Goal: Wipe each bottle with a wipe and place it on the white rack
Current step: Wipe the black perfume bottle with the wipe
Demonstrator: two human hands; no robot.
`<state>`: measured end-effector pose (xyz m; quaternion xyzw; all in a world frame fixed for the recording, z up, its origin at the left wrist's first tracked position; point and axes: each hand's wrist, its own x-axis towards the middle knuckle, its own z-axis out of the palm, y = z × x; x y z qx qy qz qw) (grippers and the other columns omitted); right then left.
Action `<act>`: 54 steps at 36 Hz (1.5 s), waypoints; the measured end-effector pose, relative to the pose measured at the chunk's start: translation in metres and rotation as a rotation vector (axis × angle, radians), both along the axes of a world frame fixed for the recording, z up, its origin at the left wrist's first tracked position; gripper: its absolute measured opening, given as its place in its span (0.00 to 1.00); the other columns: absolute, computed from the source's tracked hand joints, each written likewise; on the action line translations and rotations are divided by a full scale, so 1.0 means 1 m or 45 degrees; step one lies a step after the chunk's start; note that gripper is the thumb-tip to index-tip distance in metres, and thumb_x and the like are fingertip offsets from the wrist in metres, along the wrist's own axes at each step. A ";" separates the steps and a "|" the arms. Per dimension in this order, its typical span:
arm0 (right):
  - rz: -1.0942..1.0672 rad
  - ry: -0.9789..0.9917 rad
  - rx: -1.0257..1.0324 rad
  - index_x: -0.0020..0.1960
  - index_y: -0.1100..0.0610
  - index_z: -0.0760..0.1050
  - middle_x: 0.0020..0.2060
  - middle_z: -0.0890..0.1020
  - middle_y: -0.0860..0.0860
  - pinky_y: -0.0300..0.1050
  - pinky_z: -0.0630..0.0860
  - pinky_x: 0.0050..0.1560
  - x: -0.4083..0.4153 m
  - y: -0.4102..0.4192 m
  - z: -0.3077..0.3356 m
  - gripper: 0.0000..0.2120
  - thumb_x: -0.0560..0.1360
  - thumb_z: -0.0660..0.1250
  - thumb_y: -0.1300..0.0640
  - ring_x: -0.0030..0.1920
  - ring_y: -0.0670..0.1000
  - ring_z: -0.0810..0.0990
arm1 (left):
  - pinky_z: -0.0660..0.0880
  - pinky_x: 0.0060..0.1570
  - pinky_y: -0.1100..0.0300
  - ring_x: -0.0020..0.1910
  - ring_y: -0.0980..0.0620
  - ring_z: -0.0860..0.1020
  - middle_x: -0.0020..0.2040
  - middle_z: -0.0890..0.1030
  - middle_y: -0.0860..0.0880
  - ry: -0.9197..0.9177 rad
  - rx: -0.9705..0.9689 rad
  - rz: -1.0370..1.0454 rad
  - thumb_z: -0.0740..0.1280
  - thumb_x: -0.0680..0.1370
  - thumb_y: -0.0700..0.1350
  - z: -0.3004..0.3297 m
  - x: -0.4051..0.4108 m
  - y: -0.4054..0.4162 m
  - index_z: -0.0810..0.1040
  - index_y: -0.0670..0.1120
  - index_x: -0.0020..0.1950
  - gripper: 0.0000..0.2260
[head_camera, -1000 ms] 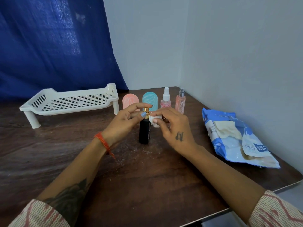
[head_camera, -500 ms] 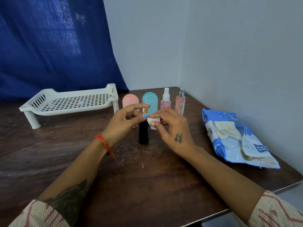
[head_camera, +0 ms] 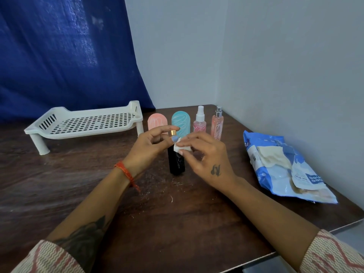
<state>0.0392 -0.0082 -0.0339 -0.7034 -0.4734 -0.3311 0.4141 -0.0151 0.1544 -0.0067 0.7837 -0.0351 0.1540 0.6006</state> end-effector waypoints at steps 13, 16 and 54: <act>-0.011 -0.041 0.008 0.47 0.61 0.81 0.44 0.82 0.54 0.35 0.77 0.44 -0.004 0.000 0.002 0.06 0.70 0.72 0.64 0.45 0.46 0.79 | 0.75 0.47 0.66 0.53 0.55 0.80 0.51 0.84 0.48 0.027 -0.053 0.046 0.68 0.76 0.41 -0.001 0.003 -0.001 0.78 0.48 0.57 0.10; 0.005 -0.039 -0.047 0.47 0.61 0.81 0.44 0.82 0.54 0.34 0.76 0.45 -0.003 0.000 0.000 0.06 0.70 0.72 0.64 0.46 0.46 0.79 | 0.75 0.45 0.67 0.53 0.56 0.80 0.52 0.83 0.49 0.033 -0.060 0.055 0.68 0.75 0.42 -0.001 0.003 -0.001 0.78 0.47 0.58 0.11; -0.022 -0.056 -0.018 0.46 0.61 0.82 0.43 0.83 0.53 0.38 0.78 0.47 -0.002 -0.001 0.003 0.06 0.69 0.72 0.65 0.46 0.46 0.80 | 0.72 0.61 0.51 0.56 0.50 0.79 0.50 0.83 0.47 0.012 0.030 0.004 0.66 0.77 0.44 0.000 0.002 -0.003 0.78 0.54 0.53 0.08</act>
